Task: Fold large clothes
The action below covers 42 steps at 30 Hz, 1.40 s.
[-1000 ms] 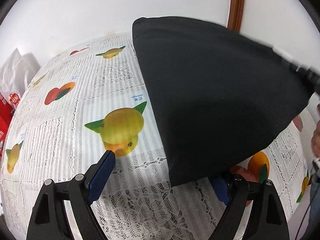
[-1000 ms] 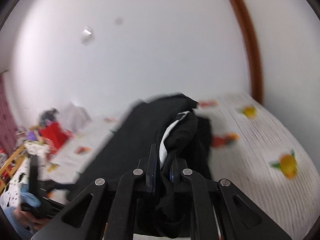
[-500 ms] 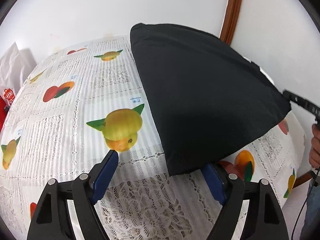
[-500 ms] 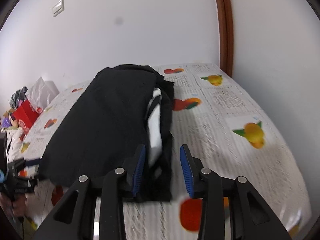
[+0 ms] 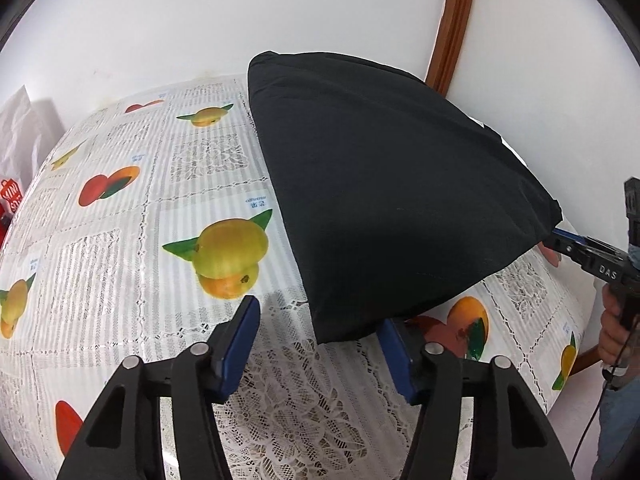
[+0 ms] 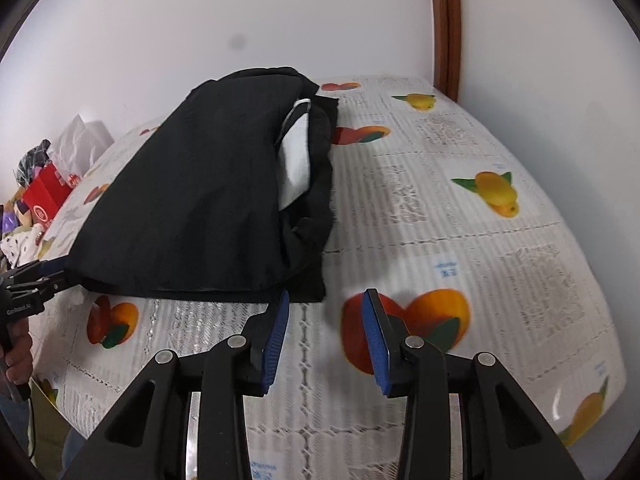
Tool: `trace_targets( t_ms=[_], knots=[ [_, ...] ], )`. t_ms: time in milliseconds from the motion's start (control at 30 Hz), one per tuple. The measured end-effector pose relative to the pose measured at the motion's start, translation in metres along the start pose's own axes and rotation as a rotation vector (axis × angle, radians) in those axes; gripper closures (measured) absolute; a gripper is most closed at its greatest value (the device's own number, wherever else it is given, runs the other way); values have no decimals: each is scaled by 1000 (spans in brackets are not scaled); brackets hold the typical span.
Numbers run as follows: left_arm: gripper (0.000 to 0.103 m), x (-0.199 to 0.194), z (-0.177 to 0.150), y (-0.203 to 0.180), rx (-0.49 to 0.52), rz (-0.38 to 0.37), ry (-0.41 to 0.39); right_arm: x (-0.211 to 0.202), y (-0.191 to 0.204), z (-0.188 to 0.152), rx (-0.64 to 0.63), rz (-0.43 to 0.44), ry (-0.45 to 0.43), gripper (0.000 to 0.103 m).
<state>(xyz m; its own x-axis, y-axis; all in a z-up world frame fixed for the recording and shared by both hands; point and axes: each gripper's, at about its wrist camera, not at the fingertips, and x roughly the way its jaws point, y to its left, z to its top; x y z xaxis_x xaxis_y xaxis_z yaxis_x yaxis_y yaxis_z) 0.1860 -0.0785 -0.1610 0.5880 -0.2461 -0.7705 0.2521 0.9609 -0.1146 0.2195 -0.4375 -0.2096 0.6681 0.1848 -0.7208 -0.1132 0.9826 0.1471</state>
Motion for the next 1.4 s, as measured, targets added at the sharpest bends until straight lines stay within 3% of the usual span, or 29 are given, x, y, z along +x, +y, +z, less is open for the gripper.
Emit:
trace_targets(
  t_ms=[167, 200, 267, 433, 933, 1200, 1400],
  knots=[
    [70, 7, 3, -3, -2, -12, 17, 18, 5, 11, 12, -6, 2, 67],
    [72, 8, 3, -3, -5, -13, 21, 24, 6, 13, 11, -7, 11, 70],
    [81, 11, 4, -2, -10, -29, 34, 33, 8, 15, 13, 22, 26, 86],
    [86, 12, 8, 5, -23, -20, 33, 41, 22, 21, -24, 2, 20, 95],
    [97, 5, 23, 92, -136, 45, 57, 83, 90, 54, -102, 76, 45, 96],
    [97, -8, 27, 96, -141, 49, 46, 90, 97, 61, -88, 58, 50, 95],
    [97, -26, 27, 99, -142, 26, 37, 60, 93, 55, -153, 30, 51, 91]
  ],
)
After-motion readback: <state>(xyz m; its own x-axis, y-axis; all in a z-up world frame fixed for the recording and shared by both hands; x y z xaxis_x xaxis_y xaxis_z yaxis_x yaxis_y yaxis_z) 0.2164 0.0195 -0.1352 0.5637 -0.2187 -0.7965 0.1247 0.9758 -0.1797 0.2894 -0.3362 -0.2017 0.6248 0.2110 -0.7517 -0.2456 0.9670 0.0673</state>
